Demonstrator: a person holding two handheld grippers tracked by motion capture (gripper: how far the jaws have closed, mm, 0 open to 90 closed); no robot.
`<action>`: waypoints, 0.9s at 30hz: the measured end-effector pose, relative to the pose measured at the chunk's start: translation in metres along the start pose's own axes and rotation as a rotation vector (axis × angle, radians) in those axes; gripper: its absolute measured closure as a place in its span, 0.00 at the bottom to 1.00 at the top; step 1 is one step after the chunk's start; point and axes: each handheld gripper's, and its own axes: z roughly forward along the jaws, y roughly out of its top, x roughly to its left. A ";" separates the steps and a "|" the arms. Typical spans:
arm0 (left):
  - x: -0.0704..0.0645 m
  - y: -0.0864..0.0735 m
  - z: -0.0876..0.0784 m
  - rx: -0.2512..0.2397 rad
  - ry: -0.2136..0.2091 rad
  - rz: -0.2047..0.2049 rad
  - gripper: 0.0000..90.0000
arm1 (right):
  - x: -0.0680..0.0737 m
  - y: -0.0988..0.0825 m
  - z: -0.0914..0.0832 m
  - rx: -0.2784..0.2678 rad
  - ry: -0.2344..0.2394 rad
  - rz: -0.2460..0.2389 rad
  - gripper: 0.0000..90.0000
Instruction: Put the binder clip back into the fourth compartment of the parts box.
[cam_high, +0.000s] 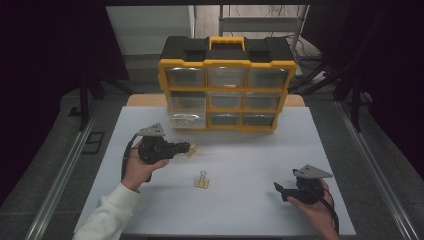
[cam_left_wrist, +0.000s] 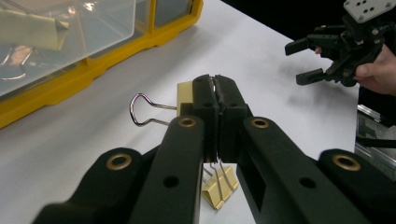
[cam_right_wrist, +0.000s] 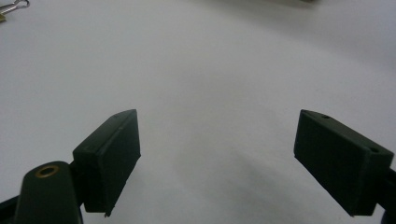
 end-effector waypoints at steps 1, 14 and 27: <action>0.000 0.000 -0.001 -0.004 0.000 -0.001 0.99 | 0.000 0.000 0.000 0.000 0.000 0.000 0.17; -0.002 0.004 -0.011 -0.078 0.005 -0.010 0.99 | 0.000 0.000 0.000 0.002 0.000 0.001 0.17; -0.003 0.009 -0.022 -0.159 0.003 -0.026 0.99 | 0.000 0.000 0.001 0.003 -0.001 0.002 0.17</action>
